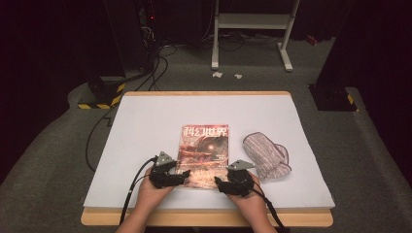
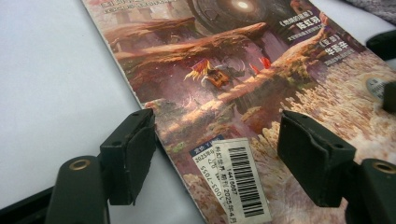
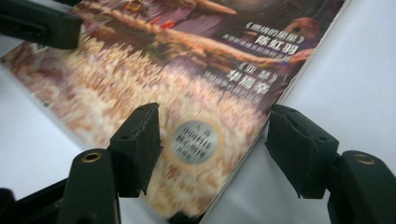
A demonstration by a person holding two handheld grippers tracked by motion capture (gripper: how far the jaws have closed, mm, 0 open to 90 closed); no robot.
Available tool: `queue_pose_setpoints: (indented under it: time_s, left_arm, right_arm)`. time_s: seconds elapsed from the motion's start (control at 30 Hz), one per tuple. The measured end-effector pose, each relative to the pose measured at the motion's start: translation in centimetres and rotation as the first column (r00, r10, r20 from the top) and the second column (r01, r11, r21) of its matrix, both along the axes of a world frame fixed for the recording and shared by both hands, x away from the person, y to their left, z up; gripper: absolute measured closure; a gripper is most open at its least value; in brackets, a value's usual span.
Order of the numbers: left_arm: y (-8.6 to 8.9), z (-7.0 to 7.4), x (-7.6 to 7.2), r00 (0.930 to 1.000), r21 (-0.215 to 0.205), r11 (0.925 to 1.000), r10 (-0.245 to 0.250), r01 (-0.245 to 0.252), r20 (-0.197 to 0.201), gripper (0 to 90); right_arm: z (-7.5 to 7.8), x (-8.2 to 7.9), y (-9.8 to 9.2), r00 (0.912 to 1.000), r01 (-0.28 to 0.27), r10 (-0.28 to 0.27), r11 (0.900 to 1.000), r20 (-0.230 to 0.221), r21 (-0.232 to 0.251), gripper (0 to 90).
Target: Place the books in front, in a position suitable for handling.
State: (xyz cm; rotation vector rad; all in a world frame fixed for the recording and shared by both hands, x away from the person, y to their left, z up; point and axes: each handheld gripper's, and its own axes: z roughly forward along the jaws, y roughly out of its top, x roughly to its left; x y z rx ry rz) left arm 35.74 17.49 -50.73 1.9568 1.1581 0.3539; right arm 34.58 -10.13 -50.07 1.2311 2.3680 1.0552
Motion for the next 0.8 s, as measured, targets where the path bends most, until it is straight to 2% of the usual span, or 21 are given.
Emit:
queue_pose_setpoints:
  time_s: [0.07, 0.33, 0.4, 0.47, 0.53, 0.6, 0.67, 0.7, 0.8]
  left_arm:
    - [0.0, 0.0, -0.1, 0.9997, -0.028, 0.9993, 0.025, -0.025, -0.006, 27.7]
    - [0.4, -0.1, 0.0, 0.9986, -0.087, 0.9950, 0.047, -0.049, -0.023, 30.0]
    - [0.8, 0.1, -0.1, 0.9985, -0.127, 0.9905, 0.052, -0.054, -0.020, 30.7]
    - [1.2, 0.3, -0.2, 0.9981, -0.188, 0.9802, 0.060, -0.062, -0.015, 31.8]
    - [1.5, 0.7, -0.5, 0.9980, -0.243, 0.9683, 0.063, -0.058, 0.011, 34.6]
    - [1.6, 1.1, -0.8, 0.9979, -0.280, 0.9590, 0.056, -0.044, 0.033, 35.7]
    - [1.6, 1.2, -0.9, 0.9979, -0.290, 0.9562, 0.052, -0.038, 0.039, 36.2]
    - [1.5, 1.4, -1.2, 0.9980, -0.316, 0.9484, 0.046, -0.030, 0.043, 36.4]
    - [1.4, 1.4, -1.5, 0.9985, -0.339, 0.9403, 0.039, -0.023, 0.038, 37.0]
  right_arm:
    - [0.0, -0.2, 0.0, 1.0000, 0.005, -0.005, 1.000, -0.002, 0.002, 35.2]
    - [0.0, -0.3, 0.2, 1.0000, 0.009, -0.009, 1.000, 0.003, -0.005, 35.2]
    - [0.0, -0.3, 0.2, 0.9999, 0.009, -0.009, 1.000, 0.005, -0.005, 35.2]
    - [0.0, -0.3, 0.2, 0.9999, 0.009, -0.009, 1.000, 0.007, -0.004, 35.2]
    - [0.0, -0.3, 0.2, 0.9999, 0.009, -0.009, 1.000, 0.008, -0.005, 35.2]
    - [0.0, -0.4, 0.2, 0.9999, 0.010, -0.009, 1.000, 0.007, -0.005, 35.2]
    - [0.0, -0.4, 0.2, 0.9999, 0.009, -0.009, 1.000, 0.007, -0.006, 35.2]
    - [0.0, -0.4, 0.1, 0.9999, 0.009, -0.009, 1.000, 0.009, -0.008, 35.3]
    - [0.0, -0.4, 0.1, 0.9999, 0.009, -0.009, 1.000, 0.009, -0.009, 35.3]
